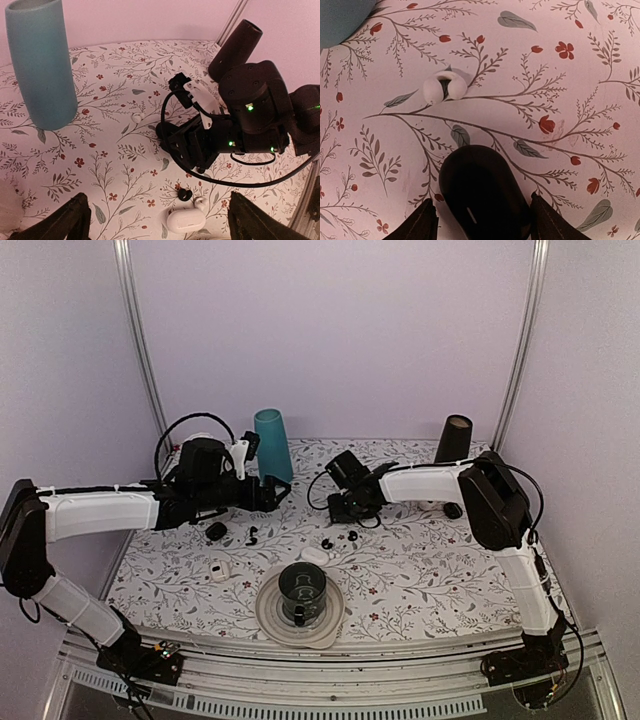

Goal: Insert the wireless bluetooth earbuds into the charging case
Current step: Pick up the charging case from the center of the board.

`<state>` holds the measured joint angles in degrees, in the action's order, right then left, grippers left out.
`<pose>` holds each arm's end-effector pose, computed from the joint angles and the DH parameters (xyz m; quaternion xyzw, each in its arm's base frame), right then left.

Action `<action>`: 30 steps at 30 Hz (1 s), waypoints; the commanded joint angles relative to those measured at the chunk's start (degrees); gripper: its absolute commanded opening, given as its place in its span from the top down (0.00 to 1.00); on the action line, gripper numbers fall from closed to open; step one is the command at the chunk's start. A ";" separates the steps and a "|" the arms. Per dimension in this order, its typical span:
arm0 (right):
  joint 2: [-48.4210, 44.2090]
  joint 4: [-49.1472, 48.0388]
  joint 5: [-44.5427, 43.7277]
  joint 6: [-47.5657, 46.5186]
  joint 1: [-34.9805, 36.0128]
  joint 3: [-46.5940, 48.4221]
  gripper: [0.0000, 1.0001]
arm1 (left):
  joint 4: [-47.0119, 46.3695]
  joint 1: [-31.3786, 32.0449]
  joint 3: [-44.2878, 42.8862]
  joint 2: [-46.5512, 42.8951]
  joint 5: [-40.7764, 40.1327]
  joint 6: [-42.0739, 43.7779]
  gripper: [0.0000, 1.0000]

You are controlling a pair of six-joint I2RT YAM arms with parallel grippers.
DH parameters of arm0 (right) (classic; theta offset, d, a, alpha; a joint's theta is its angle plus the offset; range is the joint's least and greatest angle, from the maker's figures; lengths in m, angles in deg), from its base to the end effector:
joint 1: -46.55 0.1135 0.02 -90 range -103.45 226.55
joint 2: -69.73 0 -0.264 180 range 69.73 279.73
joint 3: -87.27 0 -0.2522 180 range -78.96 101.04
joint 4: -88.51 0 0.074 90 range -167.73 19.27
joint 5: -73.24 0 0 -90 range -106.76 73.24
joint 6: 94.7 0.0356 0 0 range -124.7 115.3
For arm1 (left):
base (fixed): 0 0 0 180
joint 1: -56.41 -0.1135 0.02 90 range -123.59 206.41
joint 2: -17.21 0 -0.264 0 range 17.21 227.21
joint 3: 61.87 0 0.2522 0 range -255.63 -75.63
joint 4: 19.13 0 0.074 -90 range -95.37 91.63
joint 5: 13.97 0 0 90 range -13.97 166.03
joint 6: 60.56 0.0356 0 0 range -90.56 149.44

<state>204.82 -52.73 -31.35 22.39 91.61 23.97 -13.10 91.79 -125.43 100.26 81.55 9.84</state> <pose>0.3631 0.3512 0.1292 -0.1131 0.9454 0.0667 0.2984 0.2626 -0.1907 0.2443 0.1414 0.8333 -0.2821 0.4539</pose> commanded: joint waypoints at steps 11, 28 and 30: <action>-2.26 -6.65 5.47 -9.78 -0.76 -4.80 0.51 | -0.29 -0.40 -1.18 -0.84 1.97 -1.05 0.04; -24.50 -31.61 11.28 -16.46 -0.59 -31.61 0.70 | -6.07 -0.75 -1.97 2.96 14.57 -12.72 0.05; -26.80 -33.72 12.29 -17.16 -0.37 -33.18 0.71 | -6.54 -0.76 -2.26 3.81 15.96 -14.16 0.05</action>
<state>183.90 -77.32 -21.93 7.44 90.91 -6.45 -16.77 91.63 -126.42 102.34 93.27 -0.43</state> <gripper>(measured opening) 0.405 0.954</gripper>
